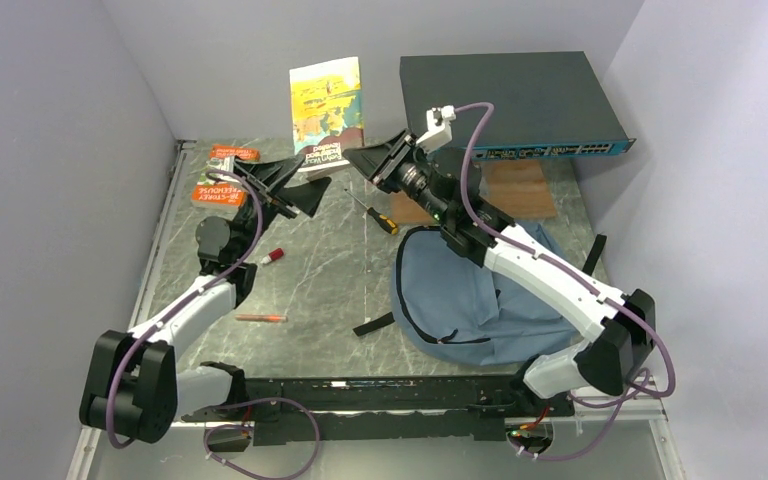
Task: Pack the student bag
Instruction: Pick up the book from the center of the board.
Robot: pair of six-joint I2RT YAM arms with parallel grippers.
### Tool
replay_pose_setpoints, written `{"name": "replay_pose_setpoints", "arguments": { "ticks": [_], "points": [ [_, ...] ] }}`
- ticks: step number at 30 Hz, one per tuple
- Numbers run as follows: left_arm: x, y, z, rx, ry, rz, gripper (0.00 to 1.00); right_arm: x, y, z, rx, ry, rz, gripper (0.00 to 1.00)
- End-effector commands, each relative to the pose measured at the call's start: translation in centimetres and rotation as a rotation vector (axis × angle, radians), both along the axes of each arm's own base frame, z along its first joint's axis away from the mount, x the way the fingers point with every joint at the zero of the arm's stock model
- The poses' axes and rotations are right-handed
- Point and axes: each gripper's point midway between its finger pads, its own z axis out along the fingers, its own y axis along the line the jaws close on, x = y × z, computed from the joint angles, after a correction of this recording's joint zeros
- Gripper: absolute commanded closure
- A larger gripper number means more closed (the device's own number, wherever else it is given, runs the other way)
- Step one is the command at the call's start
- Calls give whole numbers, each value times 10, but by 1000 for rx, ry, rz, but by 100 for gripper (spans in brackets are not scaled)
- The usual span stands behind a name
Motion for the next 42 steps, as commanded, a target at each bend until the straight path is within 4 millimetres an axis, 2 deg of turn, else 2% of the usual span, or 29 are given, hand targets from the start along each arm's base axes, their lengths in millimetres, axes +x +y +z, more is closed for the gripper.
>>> {"name": "replay_pose_setpoints", "arguments": {
  "ticks": [1,3,5,8,13,17,24,29,30,33,37,42],
  "points": [
    [-16,-6,5,73,-37,-23,0,-15,1,50,79,-37,151,100],
    [-17,0,-7,81,-46,13,0,-12,0,49,84,15,226,100],
    [-20,-2,-16,126,-62,-5,0,-16,-4,53,144,22,292,100],
    [-26,-7,-20,227,-131,-17,0,-23,-10,60,156,19,335,100],
    [-30,3,-16,355,-267,81,0,-42,-16,79,215,0,422,100],
    [-38,17,-8,338,-353,148,0,-53,-28,99,286,-41,444,100],
    [-48,30,12,118,-391,107,0,-69,-42,137,416,-105,488,100],
    [-50,31,39,-11,-445,43,0,-75,-50,151,515,-122,514,100],
    [-52,27,53,-53,-457,10,0,-75,-50,151,539,-120,520,100],
    [-59,25,71,-88,-499,13,0,-72,-50,146,560,-94,521,100],
    [-60,15,82,-98,-516,0,0,-73,-48,144,594,-75,557,100],
    [-69,15,94,-117,-568,-9,0,-68,-48,131,552,-54,510,100]
  ]
}}
